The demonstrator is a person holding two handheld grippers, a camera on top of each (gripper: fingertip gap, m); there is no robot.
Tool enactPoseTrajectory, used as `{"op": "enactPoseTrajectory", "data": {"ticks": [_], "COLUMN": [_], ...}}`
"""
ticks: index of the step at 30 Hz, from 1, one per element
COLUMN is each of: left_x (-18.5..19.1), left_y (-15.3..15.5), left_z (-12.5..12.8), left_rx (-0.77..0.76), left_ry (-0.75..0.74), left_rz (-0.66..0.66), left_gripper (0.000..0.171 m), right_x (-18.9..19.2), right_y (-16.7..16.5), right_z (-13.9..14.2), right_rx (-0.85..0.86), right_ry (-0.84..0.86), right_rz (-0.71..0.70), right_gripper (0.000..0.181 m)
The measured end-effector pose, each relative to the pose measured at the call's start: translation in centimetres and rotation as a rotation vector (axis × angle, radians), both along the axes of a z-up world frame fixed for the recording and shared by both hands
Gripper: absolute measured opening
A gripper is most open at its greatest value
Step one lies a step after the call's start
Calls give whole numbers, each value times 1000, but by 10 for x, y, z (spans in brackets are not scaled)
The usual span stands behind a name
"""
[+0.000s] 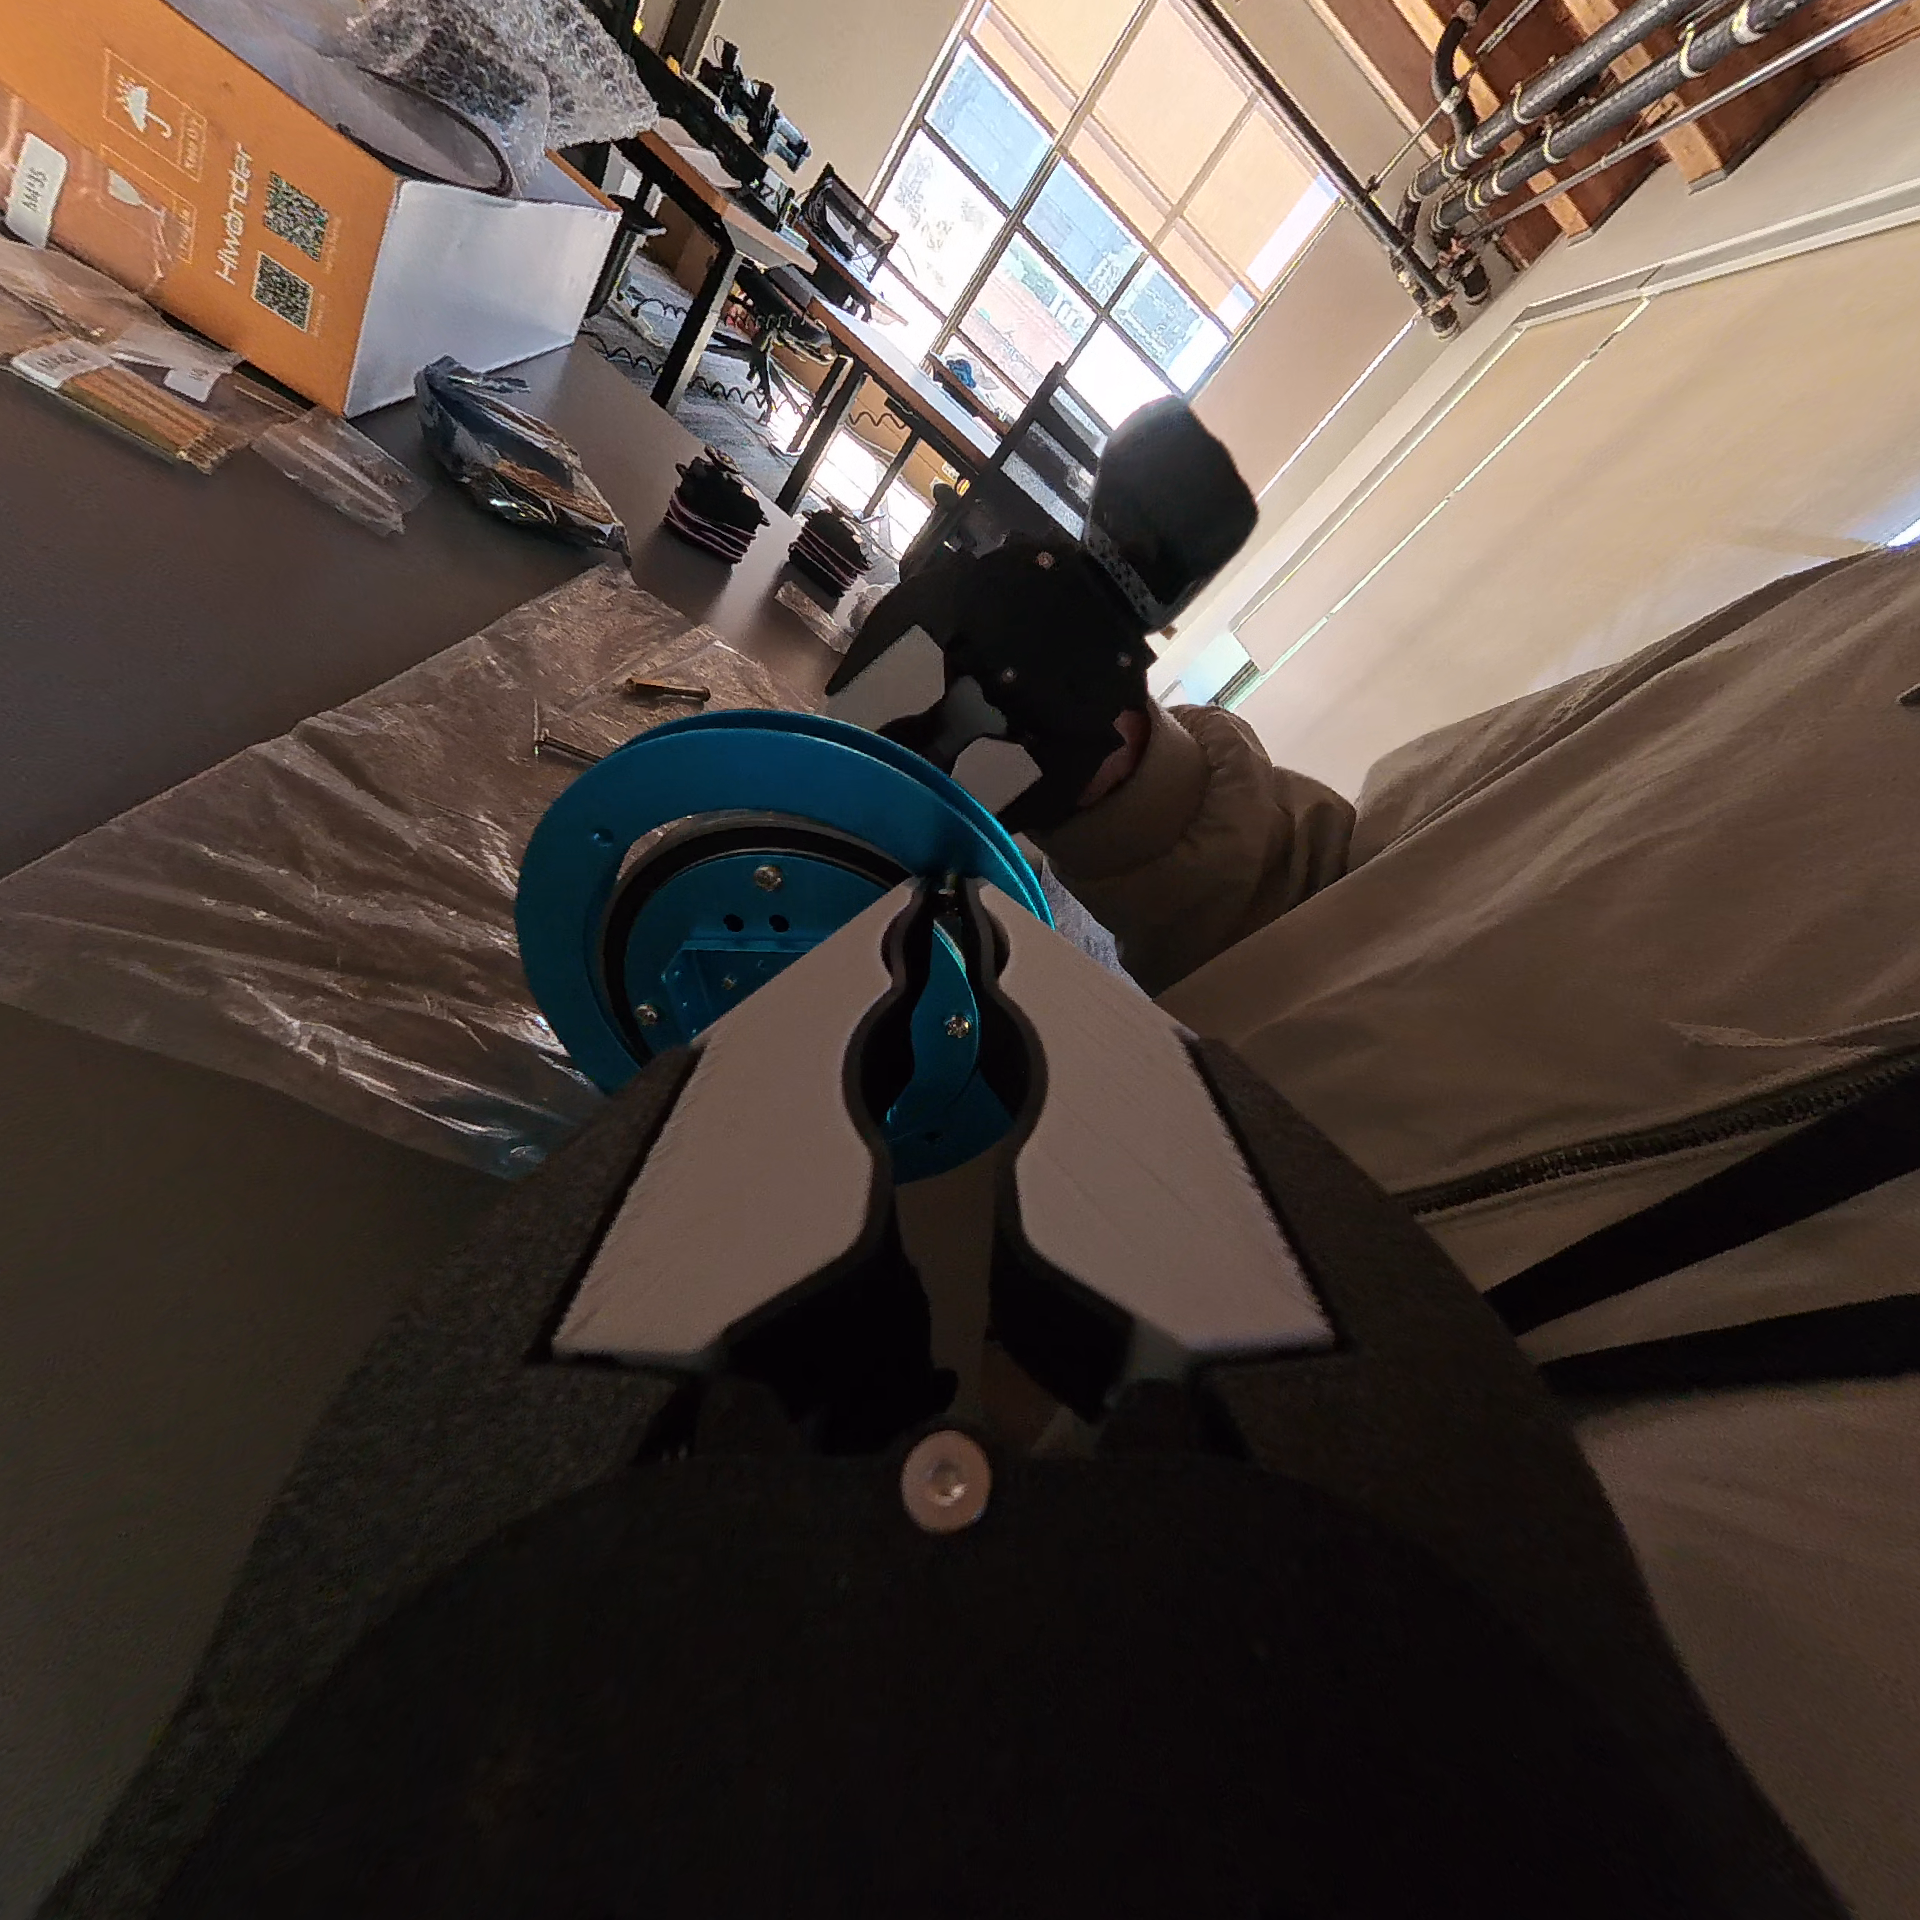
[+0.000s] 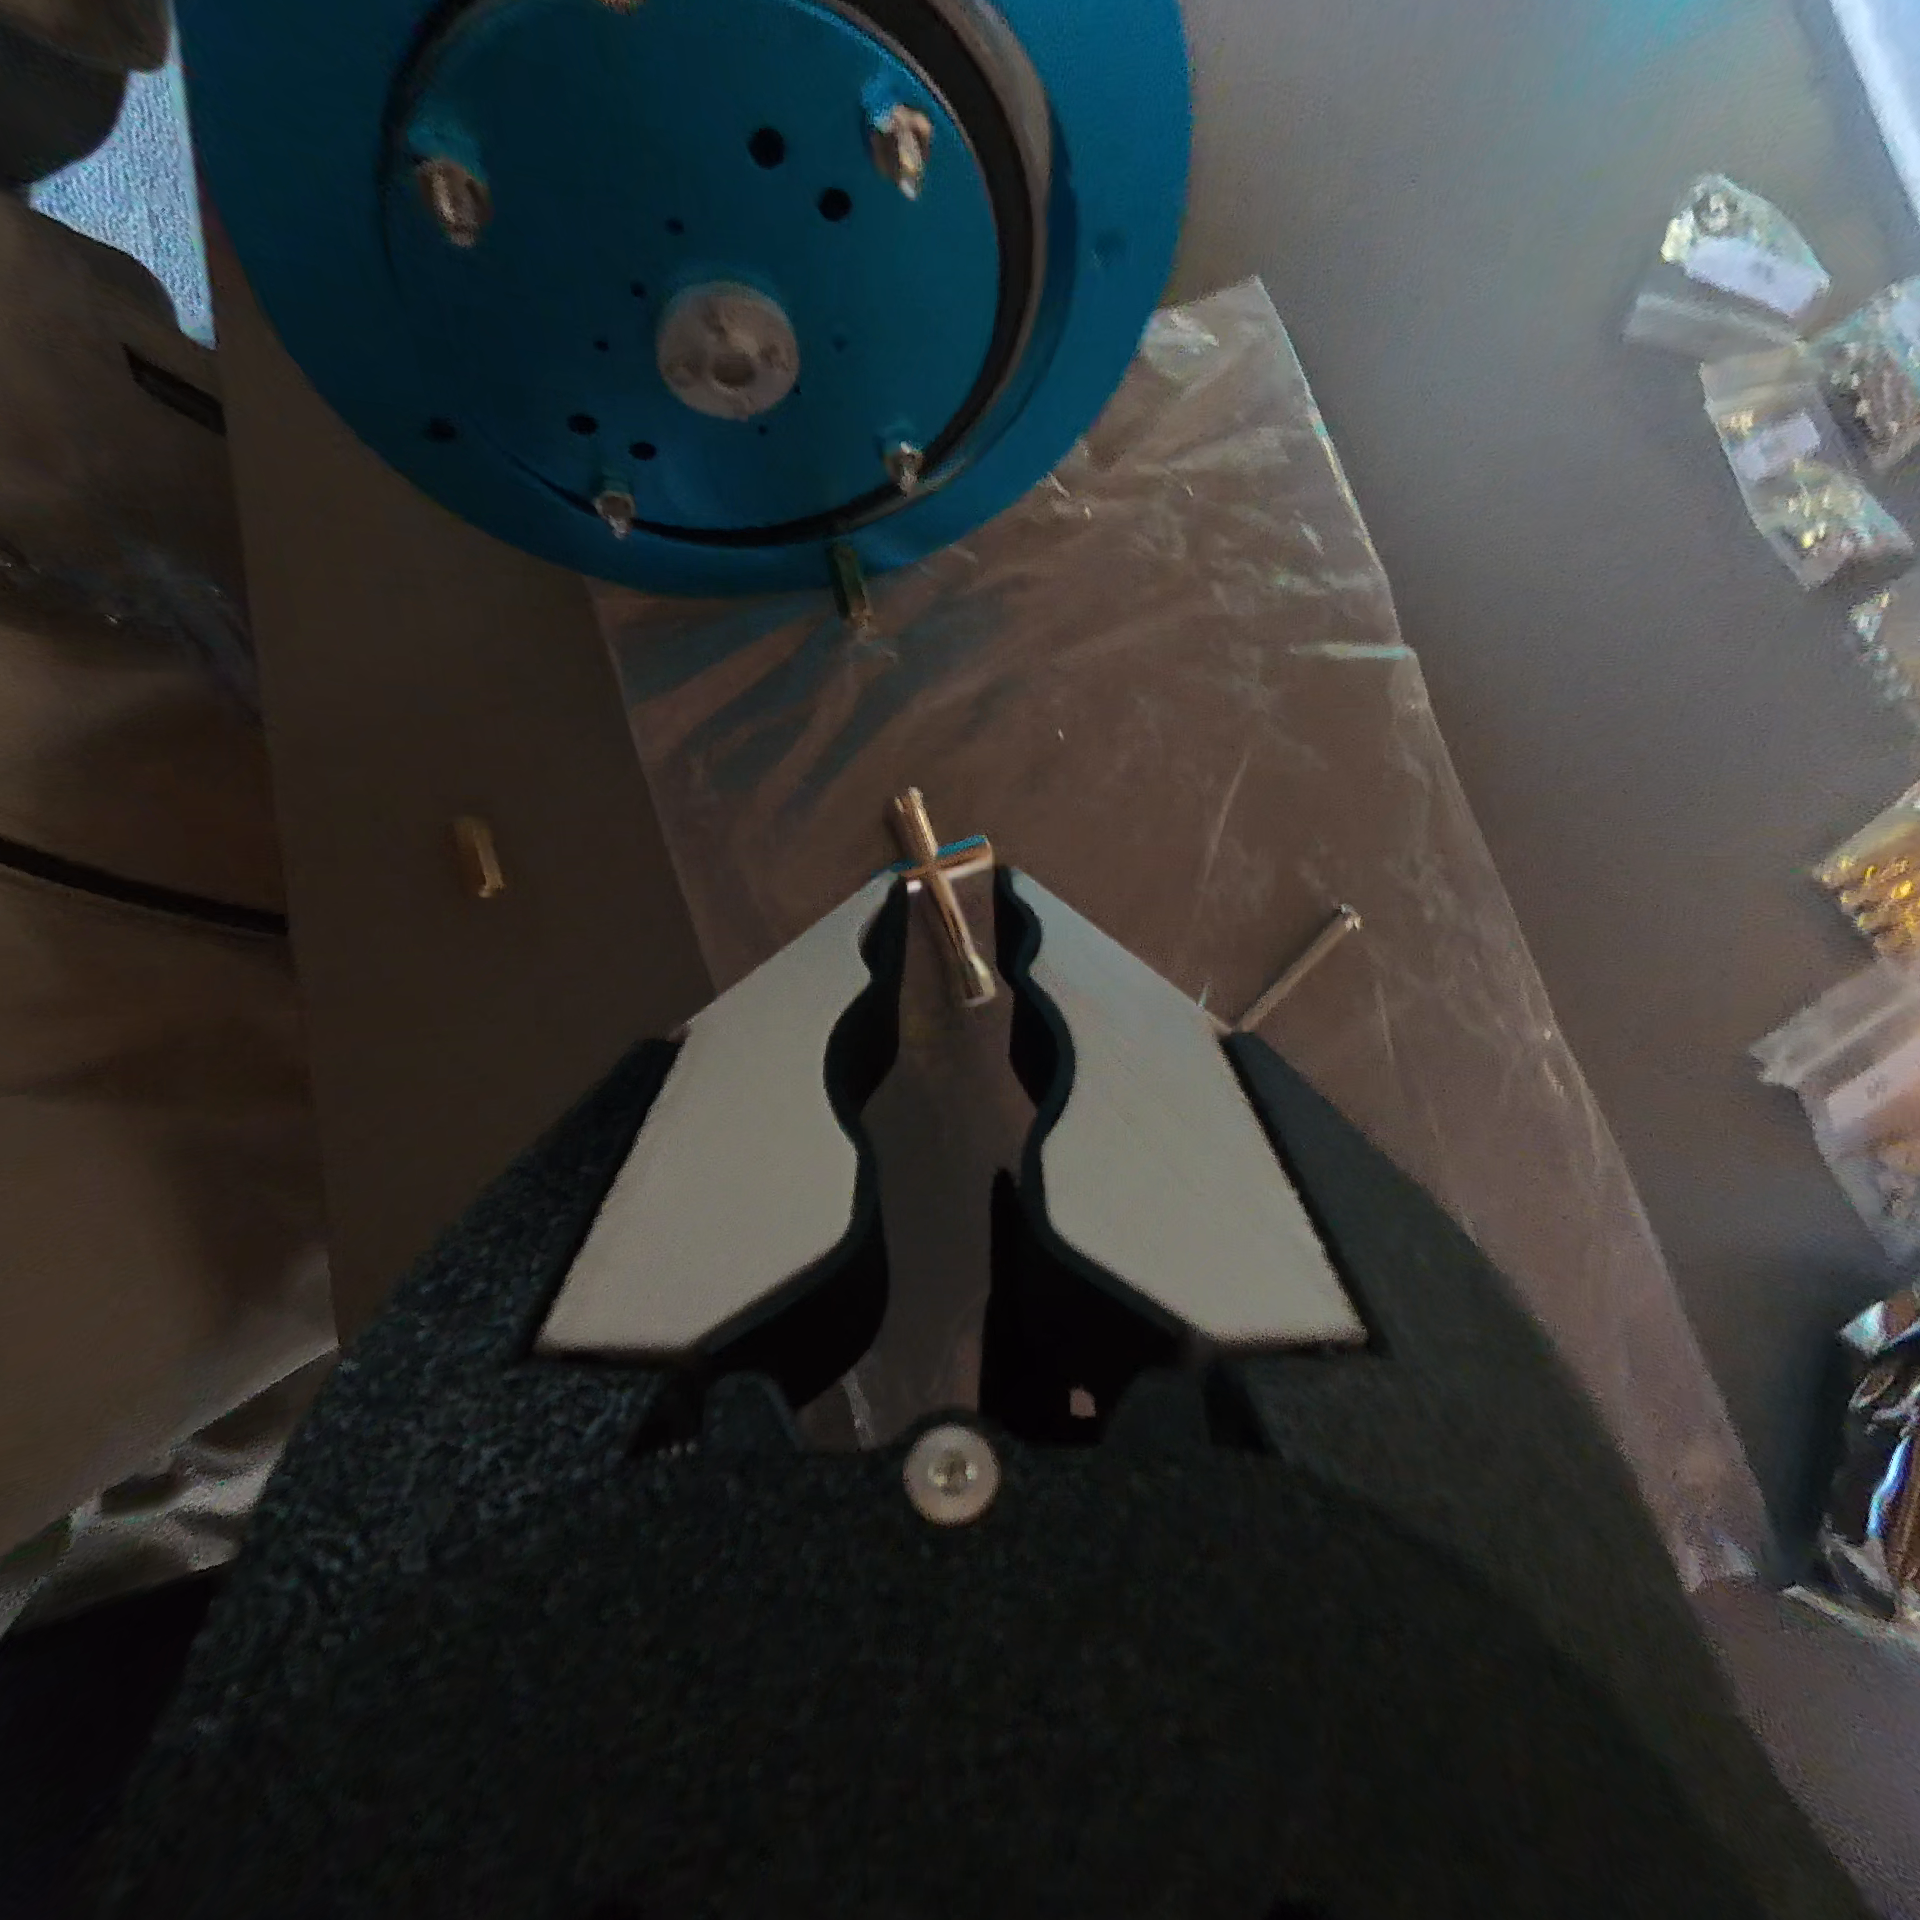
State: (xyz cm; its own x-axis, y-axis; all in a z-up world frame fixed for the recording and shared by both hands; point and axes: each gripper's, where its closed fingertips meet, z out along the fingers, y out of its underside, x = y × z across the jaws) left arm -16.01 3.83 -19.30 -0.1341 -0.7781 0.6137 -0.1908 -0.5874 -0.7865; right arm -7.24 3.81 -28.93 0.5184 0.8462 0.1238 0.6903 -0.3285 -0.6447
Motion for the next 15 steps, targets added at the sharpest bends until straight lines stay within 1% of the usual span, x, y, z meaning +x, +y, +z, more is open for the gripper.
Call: {"op": "enactPoseTrajectory", "data": {"ticks": [3, 5, 8, 9, 10, 11, 12, 13, 15], "left_x": [0, 0, -1, -1, -1, -1, -1, -1, -1], "left_y": [-1, -1, 0, 1, 3, 4, 4, 5, 6], "left_z": [0, 0, 0, 0, 0, 0, 0, 0, 0], "left_rx": [-9, -13, -11, -8, -6, -6, -8, -13, -33], "left_ry": [-8, -10, -5, -3, -2, -2, -1, -2, -5], "left_rz": [-5, -10, -6, 3, 15, 18, 19, 22, 24], "left_gripper": [3, 2, 3, 3, 3, 3, 3, 3, 2], "right_x": [7, 8, 4, 2, 2, 1, 1, -1, -10], "right_y": [-4, -6, -6, -6, -6, -5, -2, 0, 1], "right_z": [-8, -14, -14, -14, -14, -14, -11, -1, 32], "right_rx": [-61, -69, -102, -113, -114, -101, -62, -6, 113], "right_ry": [42, 45, 97, 106, 107, 100, 84, 95, 149], "right_rz": [1, 40, 89, 108, 124, 128, 126, 137, 143], "right_gripper": [18, 18, 16, 14, 7, 6, 6, 6, 6]}}
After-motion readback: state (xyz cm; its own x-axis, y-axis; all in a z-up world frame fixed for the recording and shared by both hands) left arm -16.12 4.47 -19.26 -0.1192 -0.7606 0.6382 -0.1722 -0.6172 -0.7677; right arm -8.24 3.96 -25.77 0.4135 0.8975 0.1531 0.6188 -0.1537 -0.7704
